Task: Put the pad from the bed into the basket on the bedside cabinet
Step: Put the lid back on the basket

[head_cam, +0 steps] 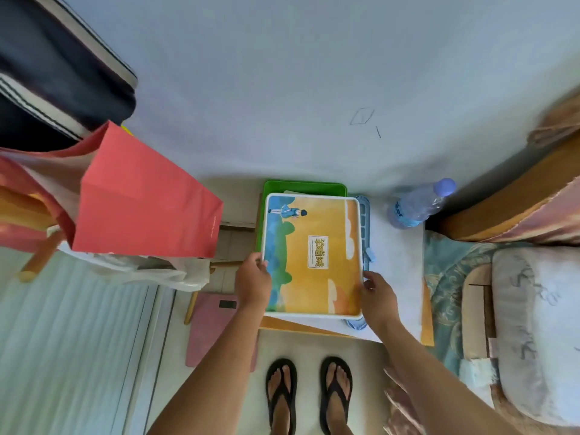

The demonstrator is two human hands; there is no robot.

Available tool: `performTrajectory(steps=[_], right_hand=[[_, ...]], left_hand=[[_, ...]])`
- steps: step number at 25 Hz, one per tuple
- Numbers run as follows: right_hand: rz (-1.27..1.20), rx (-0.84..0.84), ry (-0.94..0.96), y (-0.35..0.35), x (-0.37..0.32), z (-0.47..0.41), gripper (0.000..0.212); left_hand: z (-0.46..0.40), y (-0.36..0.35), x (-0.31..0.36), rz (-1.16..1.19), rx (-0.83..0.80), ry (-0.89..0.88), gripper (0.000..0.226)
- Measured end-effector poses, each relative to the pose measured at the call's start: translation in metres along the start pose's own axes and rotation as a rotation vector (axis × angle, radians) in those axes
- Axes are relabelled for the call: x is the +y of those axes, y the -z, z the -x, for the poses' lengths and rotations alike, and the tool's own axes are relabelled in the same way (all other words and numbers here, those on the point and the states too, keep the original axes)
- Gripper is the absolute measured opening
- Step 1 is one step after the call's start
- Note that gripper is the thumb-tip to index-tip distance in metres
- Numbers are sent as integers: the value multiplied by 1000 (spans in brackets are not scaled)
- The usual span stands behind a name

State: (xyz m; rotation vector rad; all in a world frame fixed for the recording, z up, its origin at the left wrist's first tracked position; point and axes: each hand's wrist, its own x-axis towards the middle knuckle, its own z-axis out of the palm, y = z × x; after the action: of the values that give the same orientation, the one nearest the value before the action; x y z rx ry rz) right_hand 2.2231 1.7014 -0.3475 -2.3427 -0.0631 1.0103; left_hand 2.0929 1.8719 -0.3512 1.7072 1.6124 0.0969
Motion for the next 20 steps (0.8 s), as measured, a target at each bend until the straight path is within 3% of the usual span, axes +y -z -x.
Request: performTrajectory(steps=[4,11,16,20], right_hand=[[32,14,-63,-30,-25,-19,34],[6,189,-98,-43,-26,-46,32],[-41,218,-66,-49,-31,-57,30],[-93,175,-145,-44,-29,-66,34]], left_hand=[[-35,4,-15,-208,24,-40,27],[-60,-15,-19,-262,6,-129,27],[-79,-16,-13,-215,-27,-141,34],[-88,-15,-11,-75,-56,-17,37]])
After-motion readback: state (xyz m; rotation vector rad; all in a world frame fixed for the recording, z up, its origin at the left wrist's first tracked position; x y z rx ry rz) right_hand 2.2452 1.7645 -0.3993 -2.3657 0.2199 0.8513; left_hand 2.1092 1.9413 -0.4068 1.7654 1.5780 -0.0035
